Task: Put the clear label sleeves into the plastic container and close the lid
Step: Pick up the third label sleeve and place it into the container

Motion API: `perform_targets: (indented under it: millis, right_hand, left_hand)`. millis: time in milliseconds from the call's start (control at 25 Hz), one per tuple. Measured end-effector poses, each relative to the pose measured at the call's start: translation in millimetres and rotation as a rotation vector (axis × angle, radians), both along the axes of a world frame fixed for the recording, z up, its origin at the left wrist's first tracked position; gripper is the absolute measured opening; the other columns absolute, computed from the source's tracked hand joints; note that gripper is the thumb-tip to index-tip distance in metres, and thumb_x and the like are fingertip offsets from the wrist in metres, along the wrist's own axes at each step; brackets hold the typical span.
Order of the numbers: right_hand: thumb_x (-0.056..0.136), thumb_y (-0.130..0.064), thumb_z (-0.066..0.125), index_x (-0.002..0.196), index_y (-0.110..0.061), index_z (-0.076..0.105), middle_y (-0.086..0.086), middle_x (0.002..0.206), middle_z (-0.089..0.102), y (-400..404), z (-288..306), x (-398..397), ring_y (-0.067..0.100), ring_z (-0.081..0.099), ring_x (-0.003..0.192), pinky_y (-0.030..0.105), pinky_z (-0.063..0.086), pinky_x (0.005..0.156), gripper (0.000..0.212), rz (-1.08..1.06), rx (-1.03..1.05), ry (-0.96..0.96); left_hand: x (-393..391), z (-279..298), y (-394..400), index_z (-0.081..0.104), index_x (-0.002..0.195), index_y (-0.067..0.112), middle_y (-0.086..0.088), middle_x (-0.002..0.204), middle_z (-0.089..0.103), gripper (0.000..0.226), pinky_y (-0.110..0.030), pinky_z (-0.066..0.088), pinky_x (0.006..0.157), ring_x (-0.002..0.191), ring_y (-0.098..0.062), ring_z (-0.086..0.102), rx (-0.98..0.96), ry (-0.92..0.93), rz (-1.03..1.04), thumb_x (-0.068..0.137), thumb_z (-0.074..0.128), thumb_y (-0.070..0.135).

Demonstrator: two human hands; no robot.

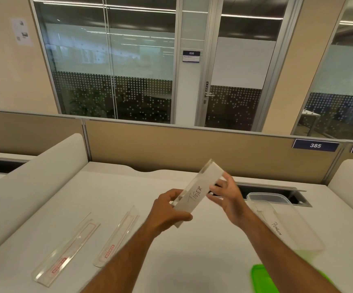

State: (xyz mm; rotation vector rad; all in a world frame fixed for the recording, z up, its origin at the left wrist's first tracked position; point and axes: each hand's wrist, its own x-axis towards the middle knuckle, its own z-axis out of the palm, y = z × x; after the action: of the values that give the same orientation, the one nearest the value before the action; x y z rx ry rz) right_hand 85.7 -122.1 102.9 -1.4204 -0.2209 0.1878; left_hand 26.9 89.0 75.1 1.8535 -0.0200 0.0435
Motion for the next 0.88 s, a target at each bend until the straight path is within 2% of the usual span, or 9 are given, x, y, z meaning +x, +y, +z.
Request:
perform_targets:
  millis: [120,240,400,600,760,840,880]
  right_hand:
    - [0.068,-0.016,0.077,0.139,-0.024,0.039,0.016,0.121,0.063,-9.2,8.5,6.7,0.035,0.063,0.112,0.055,0.048,0.099,0.08,-0.06,0.02,-0.028]
    - [0.077,-0.002,0.074,0.123,-0.017,0.057,0.016,0.108,0.072,-12.1,4.6,5.1,0.037,0.066,0.107,0.054,0.051,0.096,0.051,-0.092,-0.018,-0.066]
    - [0.082,0.003,0.069,0.115,-0.008,0.064,0.024,0.106,0.071,-13.0,1.7,3.2,0.036,0.066,0.098,0.05,0.052,0.096,0.035,-0.164,0.002,-0.055]
    - [0.079,0.0,0.073,0.109,-0.011,0.067,0.012,0.103,0.075,-11.9,1.8,-0.2,0.029,0.068,0.095,0.033,0.059,0.076,0.033,-0.191,0.024,-0.089]
    - [0.072,-0.006,0.081,0.102,-0.017,0.068,0.007,0.096,0.076,-13.1,2.0,-3.6,0.026,0.068,0.089,0.025,0.058,0.064,0.035,-0.222,-0.011,-0.127]
    - [0.062,-0.016,0.09,0.102,-0.022,0.063,0.002,0.093,0.072,-14.3,4.2,-2.7,0.02,0.065,0.084,0.024,0.056,0.065,0.048,-0.3,-0.151,-0.191]
    - [0.057,-0.025,0.094,0.103,-0.026,0.059,-0.003,0.093,0.066,-16.1,6.4,-1.5,0.015,0.061,0.084,0.024,0.053,0.068,0.057,-0.336,-0.305,-0.255]
  left_hand:
    - [0.7,9.2,8.6,0.063,0.116,0.03,0.006,0.113,0.063,0.07,-0.017,0.056,0.058,0.098,-0.02,0.064,0.001,0.005,0.009,0.052,0.09,0.021]
    - [3.6,14.4,16.6,0.067,0.11,0.026,0.0,0.111,0.067,0.067,-0.018,0.053,0.056,0.096,-0.025,0.065,-0.05,0.004,-0.025,0.047,0.091,0.024]
    - [6.6,21.0,28.3,0.069,0.1,0.022,-0.005,0.106,0.07,0.062,-0.019,0.054,0.061,0.097,-0.026,0.066,-0.135,-0.059,0.003,0.042,0.094,0.025]
    - [13.4,26.9,40.1,0.068,0.103,0.015,-0.005,0.103,0.072,0.068,-0.025,0.056,0.068,0.096,-0.023,0.071,-0.309,-0.122,0.034,0.041,0.095,0.019]
    - [15.8,29.6,45.6,0.067,0.103,0.012,-0.007,0.101,0.073,0.067,-0.026,0.056,0.068,0.094,-0.022,0.072,-0.344,-0.137,0.009,0.042,0.094,0.019]
    - [16.5,28.3,47.9,0.067,0.103,0.012,-0.009,0.101,0.073,0.066,-0.026,0.056,0.068,0.094,-0.024,0.072,-0.341,-0.141,0.005,0.043,0.094,0.019]
    - [16.6,26.9,49.0,0.067,0.102,0.012,-0.008,0.1,0.073,0.065,-0.026,0.056,0.068,0.094,-0.024,0.072,-0.34,-0.141,0.007,0.043,0.094,0.019]
